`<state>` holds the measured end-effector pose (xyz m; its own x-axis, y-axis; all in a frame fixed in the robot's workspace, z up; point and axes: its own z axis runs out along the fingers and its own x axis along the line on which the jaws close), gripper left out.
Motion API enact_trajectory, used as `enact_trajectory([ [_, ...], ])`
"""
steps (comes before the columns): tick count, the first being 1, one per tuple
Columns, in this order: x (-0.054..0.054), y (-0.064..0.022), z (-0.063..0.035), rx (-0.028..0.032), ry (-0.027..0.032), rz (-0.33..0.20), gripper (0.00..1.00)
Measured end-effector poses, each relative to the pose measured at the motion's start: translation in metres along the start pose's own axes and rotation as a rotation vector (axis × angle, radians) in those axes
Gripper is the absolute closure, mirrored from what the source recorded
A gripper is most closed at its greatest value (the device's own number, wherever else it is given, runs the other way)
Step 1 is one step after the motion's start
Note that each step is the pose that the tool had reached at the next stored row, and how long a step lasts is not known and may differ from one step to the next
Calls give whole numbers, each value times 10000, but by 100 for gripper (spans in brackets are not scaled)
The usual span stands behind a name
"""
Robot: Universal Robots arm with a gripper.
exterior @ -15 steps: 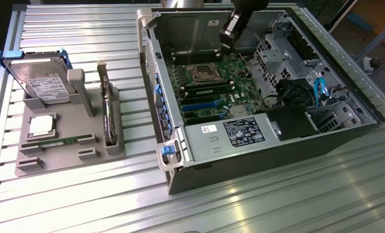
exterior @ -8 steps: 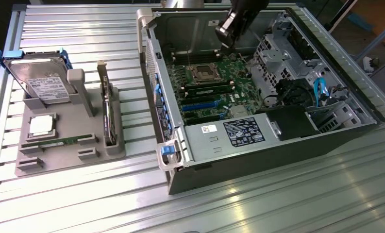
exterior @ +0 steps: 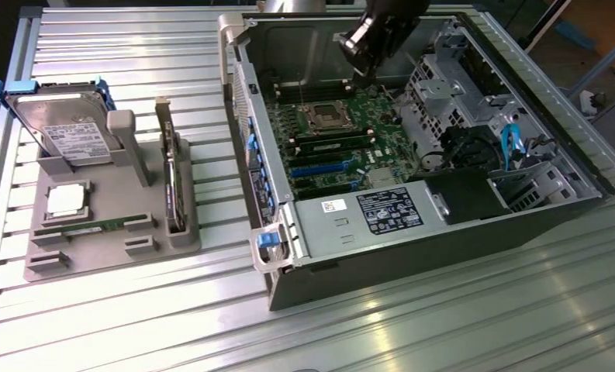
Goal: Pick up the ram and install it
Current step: 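Press down the ram until it locks into place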
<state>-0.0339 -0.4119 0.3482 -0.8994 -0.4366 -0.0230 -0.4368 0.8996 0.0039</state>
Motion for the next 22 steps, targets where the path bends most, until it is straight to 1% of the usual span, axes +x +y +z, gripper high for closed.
enact_trajectory([
  [6,0,0,2,33,-6,1437,89],
  [9,0,0,3,45,-8,1982,89],
  [10,0,0,3,52,-9,2255,89],
  [12,0,0,4,69,-11,2990,89],
  [14,0,0,5,81,-14,3546,89],
  [18,0,0,6,101,-17,4397,89],
  [20,0,0,6,115,-20,5018,89],
  [22,0,0,6,116,-20,5065,89],
])
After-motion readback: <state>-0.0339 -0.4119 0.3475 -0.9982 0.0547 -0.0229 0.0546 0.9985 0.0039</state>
